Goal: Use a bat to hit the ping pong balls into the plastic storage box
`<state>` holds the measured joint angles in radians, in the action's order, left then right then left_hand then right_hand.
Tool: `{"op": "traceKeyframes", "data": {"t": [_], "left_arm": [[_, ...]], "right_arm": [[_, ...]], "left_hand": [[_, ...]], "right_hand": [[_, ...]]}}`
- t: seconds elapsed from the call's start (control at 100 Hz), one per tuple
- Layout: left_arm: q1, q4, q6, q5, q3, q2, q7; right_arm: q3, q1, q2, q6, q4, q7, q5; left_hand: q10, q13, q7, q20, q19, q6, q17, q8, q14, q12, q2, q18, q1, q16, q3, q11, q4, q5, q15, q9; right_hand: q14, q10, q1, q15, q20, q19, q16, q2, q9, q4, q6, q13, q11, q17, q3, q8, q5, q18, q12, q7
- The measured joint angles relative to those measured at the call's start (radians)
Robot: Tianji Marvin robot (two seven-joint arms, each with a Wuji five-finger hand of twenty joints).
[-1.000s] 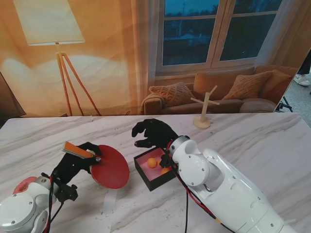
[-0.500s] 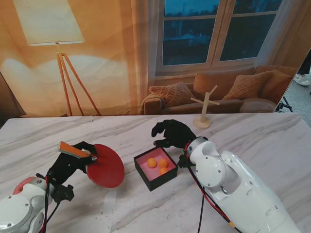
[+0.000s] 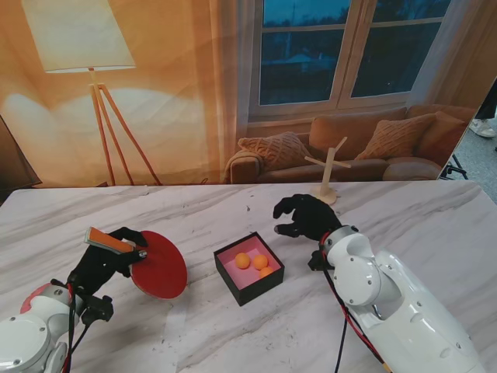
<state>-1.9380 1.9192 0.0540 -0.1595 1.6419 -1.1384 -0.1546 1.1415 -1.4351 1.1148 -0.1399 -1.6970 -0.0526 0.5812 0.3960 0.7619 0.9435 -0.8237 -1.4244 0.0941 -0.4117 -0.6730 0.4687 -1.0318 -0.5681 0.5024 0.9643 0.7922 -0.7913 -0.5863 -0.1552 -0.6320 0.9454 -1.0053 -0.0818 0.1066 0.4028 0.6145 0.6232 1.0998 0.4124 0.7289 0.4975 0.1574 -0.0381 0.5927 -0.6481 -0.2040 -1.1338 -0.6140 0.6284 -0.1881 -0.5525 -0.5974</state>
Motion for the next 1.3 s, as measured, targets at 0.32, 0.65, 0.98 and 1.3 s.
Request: {"op": "traceKeyframes", "data": {"t": [0.32, 0.65, 0.98, 1.3], "left_arm": [[0.013, -0.044, 0.019, 0.003, 0.006, -0.009, 0.035], [0.049, -0.104, 0.029, 0.016, 0.006, -0.018, 0.060], [0.133, -0.175, 0.071, 0.003, -0.014, -0.016, 0.024], [0.227, -0.266, 0.076, -0.011, -0.054, -0.014, 0.014]], "right_arm": [[0.032, -0.016, -0.003, -0.001, 0.032, 0.018, 0.014], [0.053, -0.046, 0.001, -0.018, 0.059, 0.063, 0.008], [0.077, -0.083, 0.017, -0.050, 0.061, 0.119, -0.036], [0.094, -0.135, 0.029, -0.080, 0.055, 0.168, -0.092]], "left_hand": [[0.000, -0.011, -0.025, 0.000, 0.011, 0.000, 0.015, 0.037, 0.000, 0.000, 0.000, -0.001, 0.000, 0.000, 0.000, 0.013, 0.000, -0.004, -0.012, 0.000], [0.000, -0.021, -0.027, 0.000, 0.018, 0.000, 0.026, 0.045, 0.000, 0.000, 0.001, -0.003, 0.005, 0.000, 0.004, 0.022, -0.020, -0.013, -0.015, 0.000], [0.007, -0.094, -0.027, 0.000, 0.070, -0.014, 0.109, 0.054, 0.000, 0.000, 0.002, -0.023, 0.028, -0.001, 0.015, 0.043, -0.021, -0.013, -0.066, 0.043], [0.007, -0.115, -0.027, 0.000, 0.082, -0.020, 0.126, 0.057, 0.000, -0.001, 0.003, -0.029, 0.040, -0.001, 0.031, 0.060, -0.021, -0.014, -0.075, 0.053]], "right_hand": [[0.000, 0.000, 0.000, 0.000, 0.000, 0.000, 0.000, -0.010, 0.000, 0.000, 0.000, 0.000, 0.000, 0.000, 0.000, 0.000, 0.000, 0.002, 0.000, 0.010], [0.000, 0.001, 0.000, 0.000, 0.000, 0.000, 0.000, -0.017, -0.019, 0.000, 0.003, 0.000, 0.007, 0.000, 0.000, 0.000, 0.000, 0.003, 0.003, 0.011], [0.000, -0.001, -0.009, -0.011, 0.000, 0.000, 0.000, -0.030, -0.040, -0.001, 0.024, -0.011, 0.035, 0.003, 0.025, -0.002, -0.062, 0.006, 0.037, 0.039], [0.000, -0.001, -0.009, -0.012, 0.000, 0.000, -0.001, -0.042, -0.040, -0.001, 0.024, -0.012, 0.039, 0.012, 0.025, -0.002, -0.063, 0.014, 0.040, 0.039]]}}
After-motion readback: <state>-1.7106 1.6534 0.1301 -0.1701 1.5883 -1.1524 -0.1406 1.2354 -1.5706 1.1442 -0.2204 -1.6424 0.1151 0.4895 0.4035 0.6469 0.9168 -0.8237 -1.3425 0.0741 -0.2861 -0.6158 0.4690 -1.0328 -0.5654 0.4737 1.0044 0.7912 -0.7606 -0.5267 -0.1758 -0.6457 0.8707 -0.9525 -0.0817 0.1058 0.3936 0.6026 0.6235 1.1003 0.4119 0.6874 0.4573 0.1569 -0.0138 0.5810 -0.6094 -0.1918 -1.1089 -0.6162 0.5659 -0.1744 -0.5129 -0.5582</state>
